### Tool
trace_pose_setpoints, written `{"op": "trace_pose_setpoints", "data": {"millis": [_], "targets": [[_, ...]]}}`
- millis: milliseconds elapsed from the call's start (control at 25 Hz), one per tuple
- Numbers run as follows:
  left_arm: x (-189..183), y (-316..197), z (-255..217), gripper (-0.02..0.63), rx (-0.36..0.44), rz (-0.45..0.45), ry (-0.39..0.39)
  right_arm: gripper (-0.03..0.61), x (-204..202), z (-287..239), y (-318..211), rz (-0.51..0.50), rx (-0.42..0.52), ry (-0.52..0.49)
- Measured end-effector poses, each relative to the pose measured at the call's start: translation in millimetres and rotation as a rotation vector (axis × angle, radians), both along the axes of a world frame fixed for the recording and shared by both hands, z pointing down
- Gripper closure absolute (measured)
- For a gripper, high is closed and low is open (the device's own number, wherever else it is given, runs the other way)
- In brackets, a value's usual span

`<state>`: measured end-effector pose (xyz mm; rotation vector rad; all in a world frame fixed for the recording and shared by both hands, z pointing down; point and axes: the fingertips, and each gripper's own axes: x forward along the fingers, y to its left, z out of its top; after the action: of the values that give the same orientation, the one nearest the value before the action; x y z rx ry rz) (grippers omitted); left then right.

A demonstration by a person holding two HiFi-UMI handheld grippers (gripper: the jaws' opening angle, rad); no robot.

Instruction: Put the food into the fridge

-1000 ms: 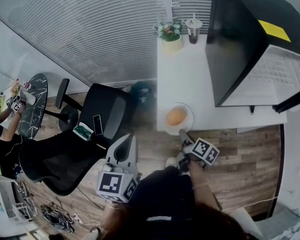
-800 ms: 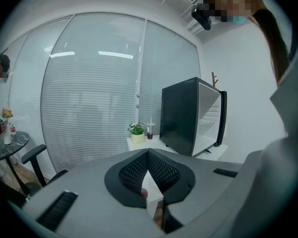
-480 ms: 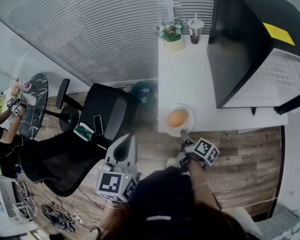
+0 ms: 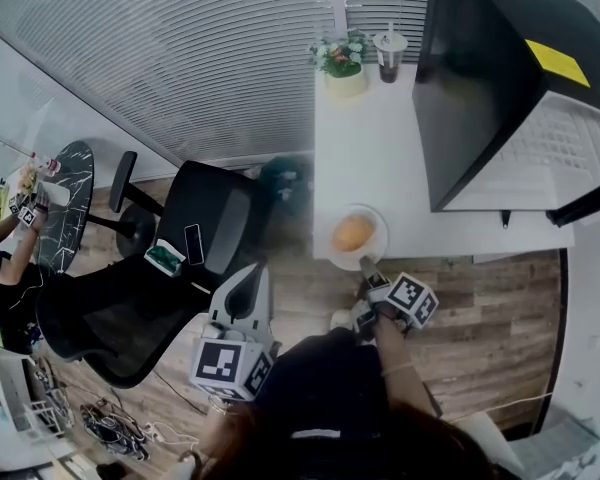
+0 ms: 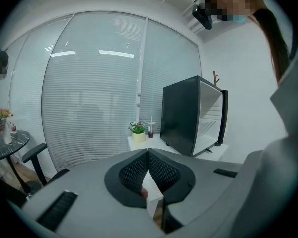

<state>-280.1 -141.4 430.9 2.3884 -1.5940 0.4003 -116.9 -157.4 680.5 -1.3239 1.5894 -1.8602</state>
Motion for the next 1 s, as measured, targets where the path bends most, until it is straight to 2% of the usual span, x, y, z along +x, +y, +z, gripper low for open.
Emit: {"op": "trace_pose_setpoints", "data": {"millis": [280,1000], "targets": [[-2,10,-3,0.609,0.009,-0.01,-0.001,0.563,-1,-4,1,0.023,0.018,-0.071],[-9,44,-15,0.609,0.042,-0.074,-0.008,0.566,-1,-16,12,0.026,0.061,-0.154]]}}
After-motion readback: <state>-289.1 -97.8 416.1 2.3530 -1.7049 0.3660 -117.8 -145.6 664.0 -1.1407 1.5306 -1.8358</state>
